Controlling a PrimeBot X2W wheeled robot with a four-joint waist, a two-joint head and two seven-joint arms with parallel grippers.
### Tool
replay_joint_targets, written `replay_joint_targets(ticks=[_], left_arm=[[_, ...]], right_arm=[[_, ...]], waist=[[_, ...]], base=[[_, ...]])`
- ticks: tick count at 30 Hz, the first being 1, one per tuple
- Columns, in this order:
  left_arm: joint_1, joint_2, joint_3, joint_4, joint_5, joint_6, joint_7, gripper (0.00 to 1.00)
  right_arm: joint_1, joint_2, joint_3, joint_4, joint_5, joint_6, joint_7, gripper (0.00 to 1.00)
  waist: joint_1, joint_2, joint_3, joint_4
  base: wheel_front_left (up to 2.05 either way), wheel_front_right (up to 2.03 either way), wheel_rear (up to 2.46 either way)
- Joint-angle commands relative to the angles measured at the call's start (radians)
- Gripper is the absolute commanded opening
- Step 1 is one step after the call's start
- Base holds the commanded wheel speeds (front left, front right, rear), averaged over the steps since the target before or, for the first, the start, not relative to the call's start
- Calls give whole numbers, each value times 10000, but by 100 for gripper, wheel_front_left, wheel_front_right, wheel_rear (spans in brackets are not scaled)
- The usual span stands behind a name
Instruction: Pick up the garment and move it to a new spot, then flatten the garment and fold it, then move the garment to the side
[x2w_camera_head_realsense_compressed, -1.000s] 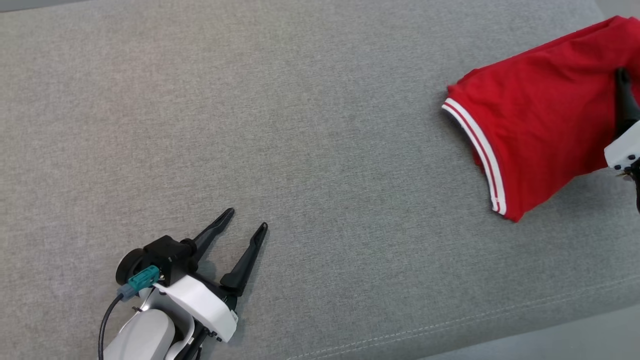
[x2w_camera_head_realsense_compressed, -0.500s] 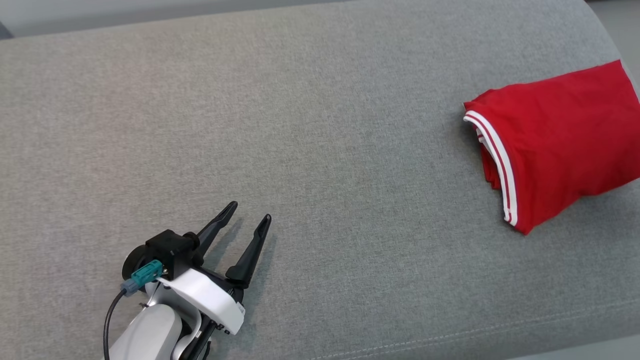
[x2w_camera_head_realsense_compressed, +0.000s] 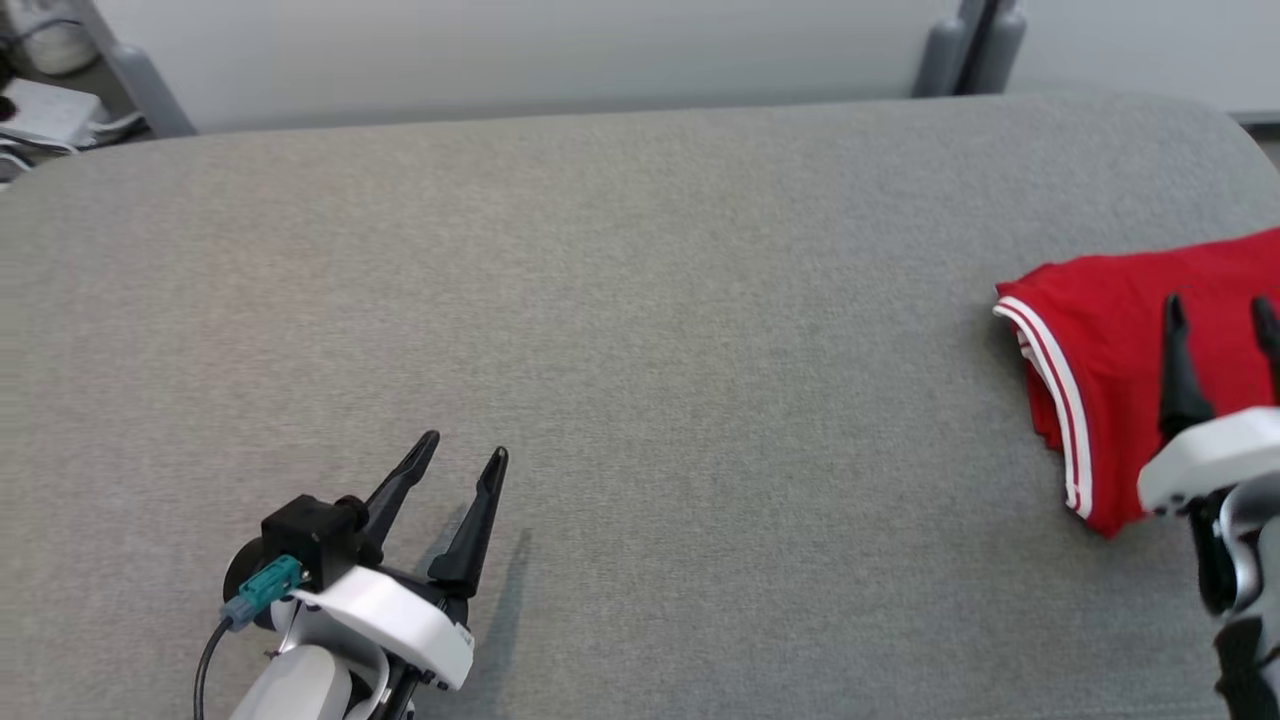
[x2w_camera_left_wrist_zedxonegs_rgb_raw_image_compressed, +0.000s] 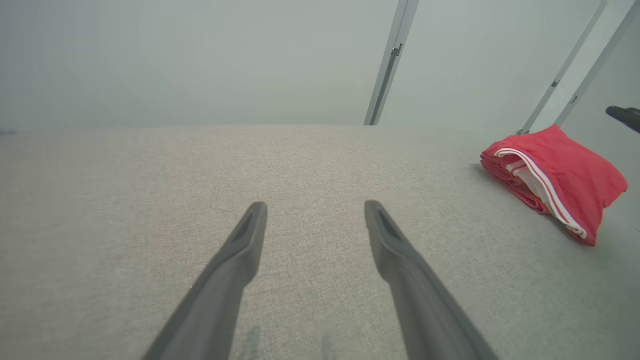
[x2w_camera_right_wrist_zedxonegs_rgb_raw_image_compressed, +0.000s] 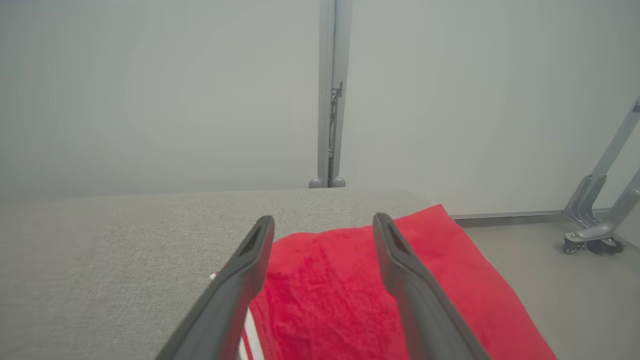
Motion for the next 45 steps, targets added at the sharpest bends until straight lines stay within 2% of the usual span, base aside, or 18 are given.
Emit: replay_joint_targets(ticks=[1, 10, 17, 26, 42, 43, 45], left_arm=[[4, 151, 520, -193, 129, 96, -61, 100], [875, 10, 1703, -532, 1000, 592, -61, 100], [1777, -206, 2749, -775, 1528, 713, -61, 100], [2236, -546, 3690, -985, 2289, 581, -61, 100], [2456, -1107, 4511, -1318, 3100, 139, -61, 100], [2804, -1460, 4189, -489, 2547, 154, 186, 0], [2794, -1463, 4203, -516, 2314, 150, 246, 0]], right_arm=[[387, 7, 206, -592, -56, -2, -113, 100], [2150, 625, 307, -2110, -270, -2, 76, 100], [3228, 943, 288, -2975, -580, -2, 270, 100], [3739, 1151, 291, -3548, -791, -2, 406, 100], [3879, 1214, 309, -3748, -767, -2, 471, 100], [4189, 1500, 77, -2874, -179, 2, 672, 0], [4197, 1501, 82, -2906, 81, 2, 724, 0]], waist=[[0, 0, -449, 429], [0, 0, -1156, 919], [0, 0, -1602, 995], [0, 0, -1683, 1067], [0, 0, -1606, 988], [11, 0, -1610, 966], [22, 0, -1622, 957]], base=[[0, 0, 0], [0, 0, 0], [0, 0, 0], [0, 0, 0], [0, 0, 0], [0, 0, 0], [0, 0, 0]])
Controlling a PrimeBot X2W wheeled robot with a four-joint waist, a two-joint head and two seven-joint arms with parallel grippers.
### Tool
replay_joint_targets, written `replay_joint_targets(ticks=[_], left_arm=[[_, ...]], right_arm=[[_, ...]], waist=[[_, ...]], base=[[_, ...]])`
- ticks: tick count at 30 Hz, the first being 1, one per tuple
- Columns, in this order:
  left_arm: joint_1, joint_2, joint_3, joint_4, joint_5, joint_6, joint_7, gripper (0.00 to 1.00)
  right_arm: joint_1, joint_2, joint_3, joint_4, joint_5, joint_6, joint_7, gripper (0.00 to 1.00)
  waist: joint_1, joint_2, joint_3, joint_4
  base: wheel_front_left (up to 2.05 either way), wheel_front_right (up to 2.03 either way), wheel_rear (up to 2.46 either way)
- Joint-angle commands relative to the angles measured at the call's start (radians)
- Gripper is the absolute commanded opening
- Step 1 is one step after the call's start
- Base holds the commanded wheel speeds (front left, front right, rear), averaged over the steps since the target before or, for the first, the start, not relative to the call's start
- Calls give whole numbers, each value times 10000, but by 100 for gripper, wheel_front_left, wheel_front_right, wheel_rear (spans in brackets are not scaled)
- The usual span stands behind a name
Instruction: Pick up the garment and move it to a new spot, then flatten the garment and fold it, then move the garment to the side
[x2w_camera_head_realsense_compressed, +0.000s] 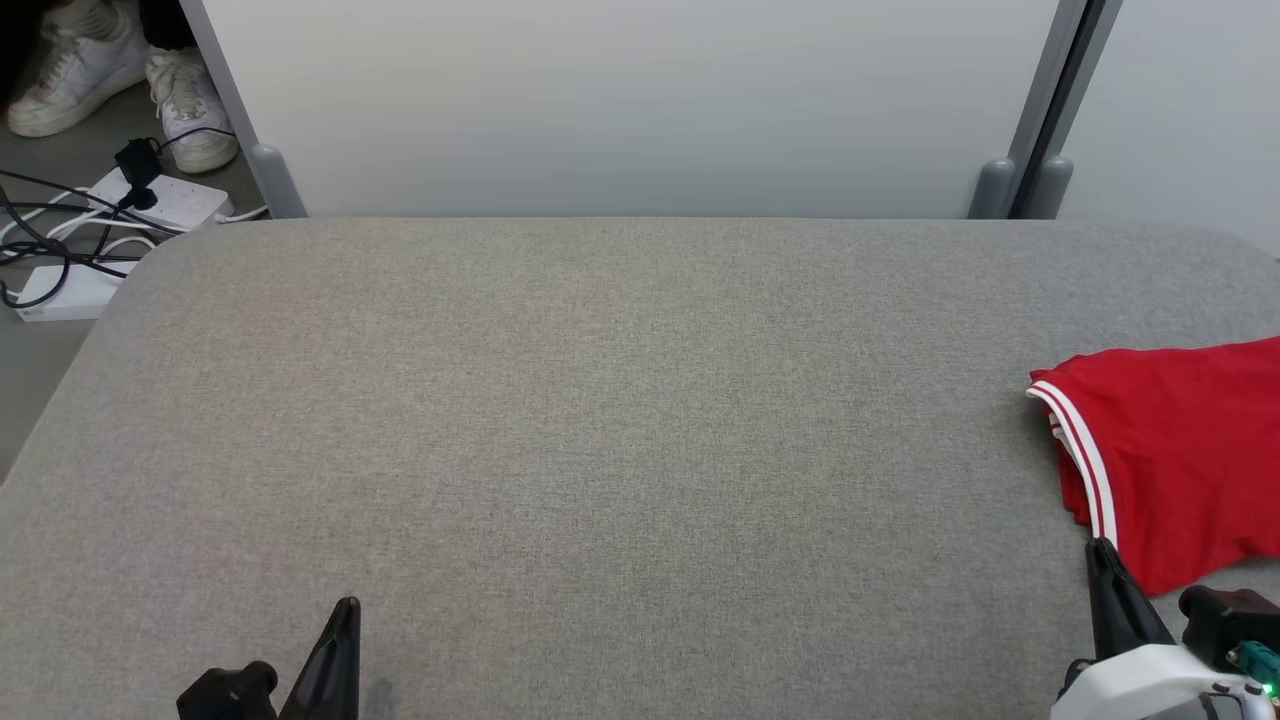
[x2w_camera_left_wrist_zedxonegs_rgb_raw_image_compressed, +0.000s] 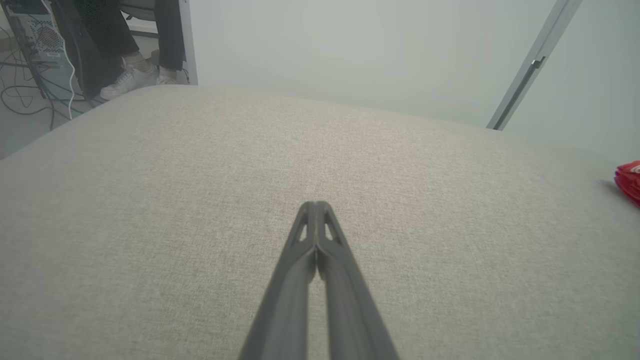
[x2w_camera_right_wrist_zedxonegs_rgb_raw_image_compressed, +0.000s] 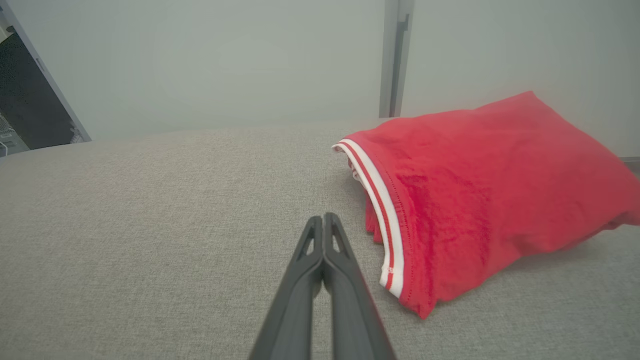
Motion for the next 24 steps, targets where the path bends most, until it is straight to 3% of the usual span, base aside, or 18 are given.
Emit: replay_joint_targets(ticks=[1, 5, 24], left_arm=[[-344, 129, 97, -286, -281, -15, 64, 0], [-377, 124, 111, -326, -742, -23, 165, 0], [-581, 96, 242, -487, -2915, -61, 702, 0]], right_arm=[[-367, -156, -58, -285, 323, 0, 78, 0], [-355, -155, -25, -346, 834, 0, 151, 0], [-366, -151, 26, -582, 3223, -1, 591, 0]], waist=[[16, 0, -4, -6], [-4, 0, 20, -24], [-5, 0, 44, -111]], base=[[0, 0, 0], [0, 0, 0], [0, 0, 0]])
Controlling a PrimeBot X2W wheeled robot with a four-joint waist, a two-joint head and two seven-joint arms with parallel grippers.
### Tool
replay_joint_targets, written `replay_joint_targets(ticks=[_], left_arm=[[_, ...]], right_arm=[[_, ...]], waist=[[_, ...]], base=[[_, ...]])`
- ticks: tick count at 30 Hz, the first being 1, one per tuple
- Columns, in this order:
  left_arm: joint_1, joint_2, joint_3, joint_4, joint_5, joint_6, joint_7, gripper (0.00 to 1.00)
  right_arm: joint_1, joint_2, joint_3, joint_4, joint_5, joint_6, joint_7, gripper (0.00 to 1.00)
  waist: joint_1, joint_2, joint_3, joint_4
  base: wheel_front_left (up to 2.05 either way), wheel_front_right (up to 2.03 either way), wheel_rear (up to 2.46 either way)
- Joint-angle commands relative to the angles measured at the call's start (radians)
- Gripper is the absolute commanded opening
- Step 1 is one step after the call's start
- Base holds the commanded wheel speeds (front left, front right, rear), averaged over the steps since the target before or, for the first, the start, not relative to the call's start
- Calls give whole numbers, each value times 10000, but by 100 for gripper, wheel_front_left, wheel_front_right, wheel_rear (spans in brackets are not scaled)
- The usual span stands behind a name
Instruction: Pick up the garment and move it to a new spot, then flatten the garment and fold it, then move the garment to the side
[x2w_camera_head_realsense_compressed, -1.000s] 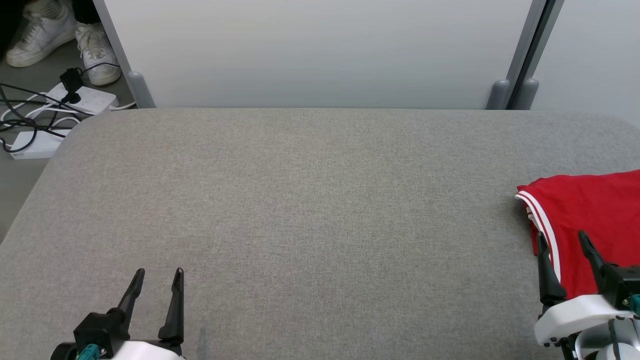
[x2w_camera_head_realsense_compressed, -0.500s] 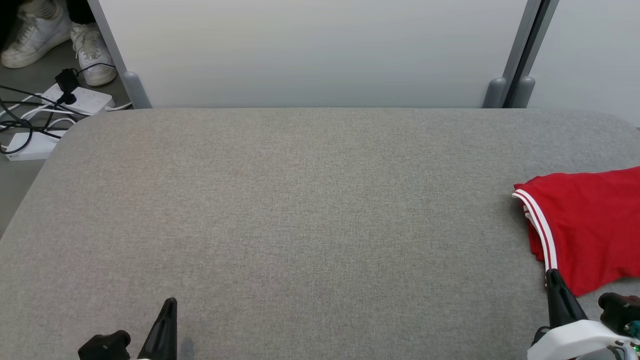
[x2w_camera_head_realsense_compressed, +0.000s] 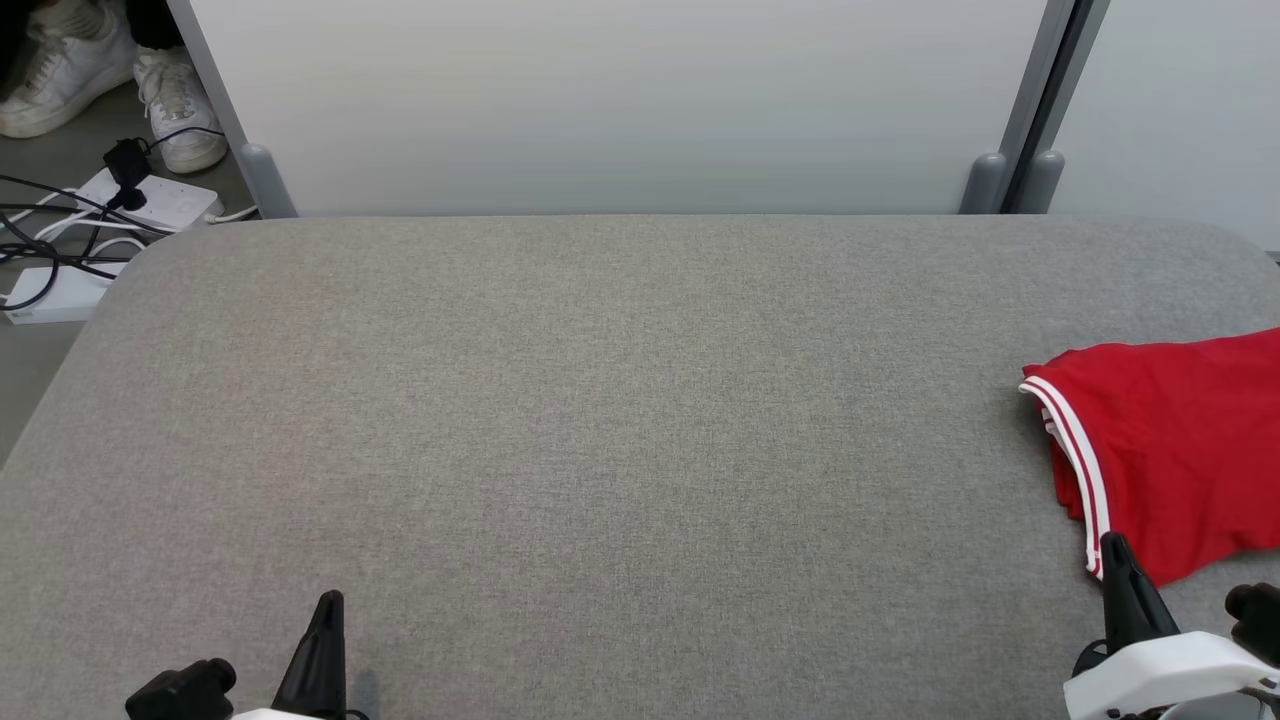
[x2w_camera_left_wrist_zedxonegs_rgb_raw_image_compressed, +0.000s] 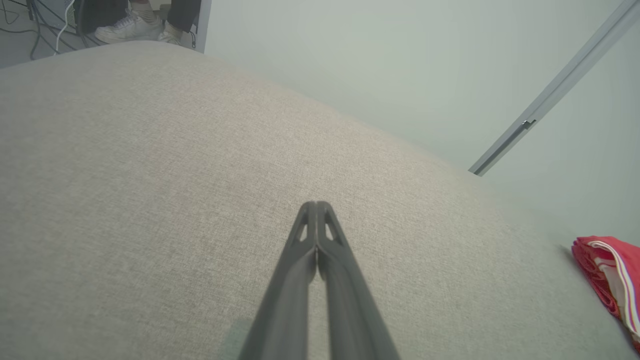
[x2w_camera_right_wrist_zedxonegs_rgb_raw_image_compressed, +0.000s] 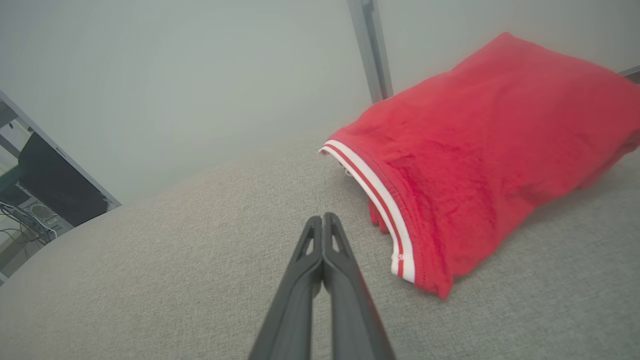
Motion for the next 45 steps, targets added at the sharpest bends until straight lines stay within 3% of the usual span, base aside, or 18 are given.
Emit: replay_joint_targets(ticks=[1, 45], left_arm=[[-537, 103, 177, -305, -250, -61, 43, 0], [-1038, 39, 533, -631, -5256, -150, 1337, 0]], right_arm=[[-367, -151, 21, -294, 232, 1, 84, 0], [-452, -142, 43, -758, 5728, 0, 1191, 0]], waist=[[-2, -1, 0, -2], [-2, -1, 45, -201]], base=[[0, 0, 0], [0, 0, 0]])
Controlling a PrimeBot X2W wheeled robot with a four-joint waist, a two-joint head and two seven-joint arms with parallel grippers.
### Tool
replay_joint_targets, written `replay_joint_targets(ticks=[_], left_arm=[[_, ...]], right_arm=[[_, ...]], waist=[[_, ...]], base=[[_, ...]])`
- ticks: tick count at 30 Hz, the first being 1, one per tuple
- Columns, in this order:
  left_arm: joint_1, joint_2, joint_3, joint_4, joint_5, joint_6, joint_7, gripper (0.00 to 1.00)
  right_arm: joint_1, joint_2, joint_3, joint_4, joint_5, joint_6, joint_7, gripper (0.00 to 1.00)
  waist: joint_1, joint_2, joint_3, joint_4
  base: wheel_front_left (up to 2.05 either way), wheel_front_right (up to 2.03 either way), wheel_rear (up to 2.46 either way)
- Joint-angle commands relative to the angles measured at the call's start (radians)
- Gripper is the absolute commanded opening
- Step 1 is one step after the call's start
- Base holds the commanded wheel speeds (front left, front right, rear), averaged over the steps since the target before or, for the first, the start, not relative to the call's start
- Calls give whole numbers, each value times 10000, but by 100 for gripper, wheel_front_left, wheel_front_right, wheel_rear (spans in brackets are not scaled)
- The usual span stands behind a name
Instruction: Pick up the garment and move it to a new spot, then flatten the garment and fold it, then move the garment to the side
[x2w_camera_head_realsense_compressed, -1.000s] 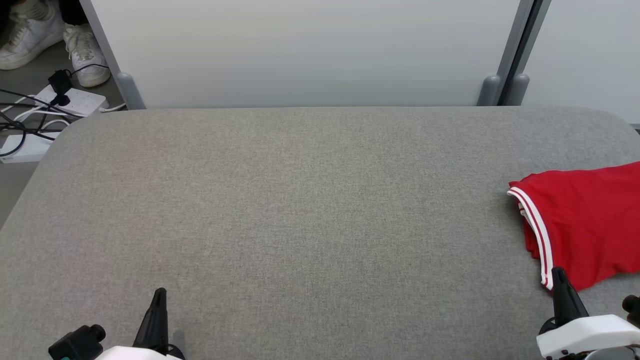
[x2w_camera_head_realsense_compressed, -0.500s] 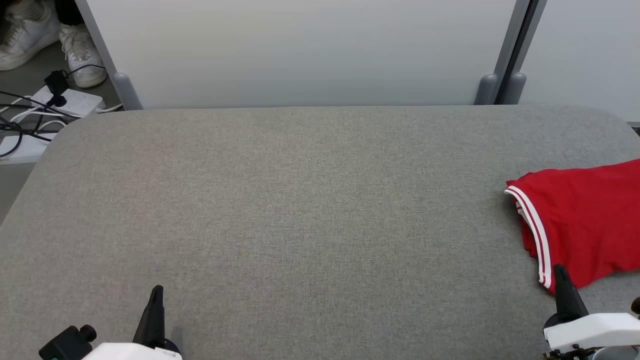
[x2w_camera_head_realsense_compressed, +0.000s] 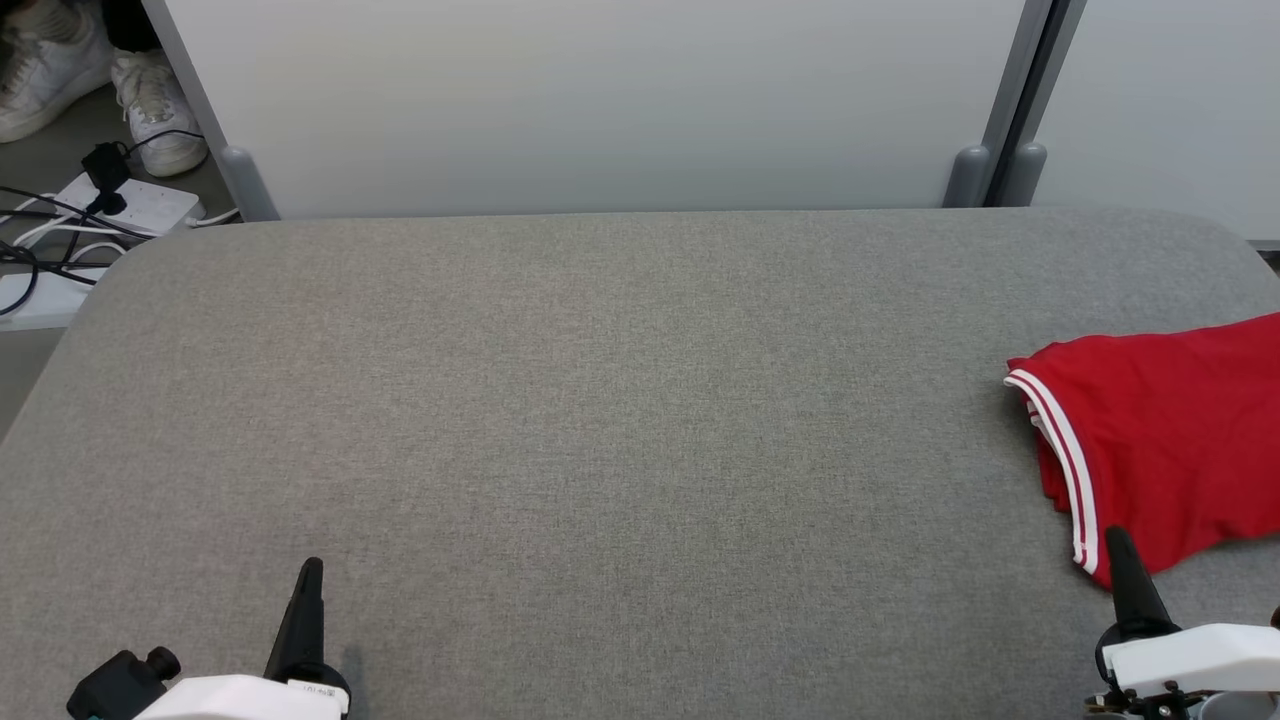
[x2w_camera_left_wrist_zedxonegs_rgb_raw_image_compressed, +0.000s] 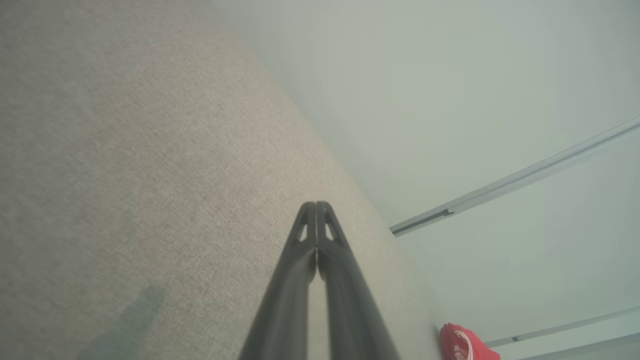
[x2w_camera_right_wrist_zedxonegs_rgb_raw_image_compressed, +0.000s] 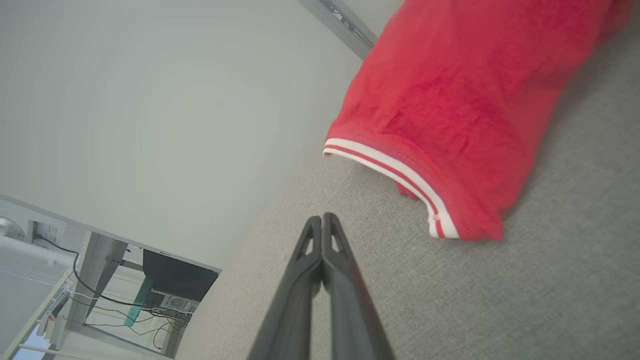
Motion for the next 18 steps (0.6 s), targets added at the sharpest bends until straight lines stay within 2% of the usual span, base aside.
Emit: replay_joint_targets(ticks=[1, 18], left_arm=[[-631, 86, 257, -309, -290, -65, 45, 0], [-836, 60, 402, -442, -2340, -101, 574, 0]], right_arm=[[-430, -141, 75, -364, 321, 2, 89, 0], [-465, -138, 84, -554, 2571, 1, 542, 0]], waist=[[-1, 0, 1, -5], [-1, 0, 19, -86]], base=[[0, 0, 0], [0, 0, 0]])
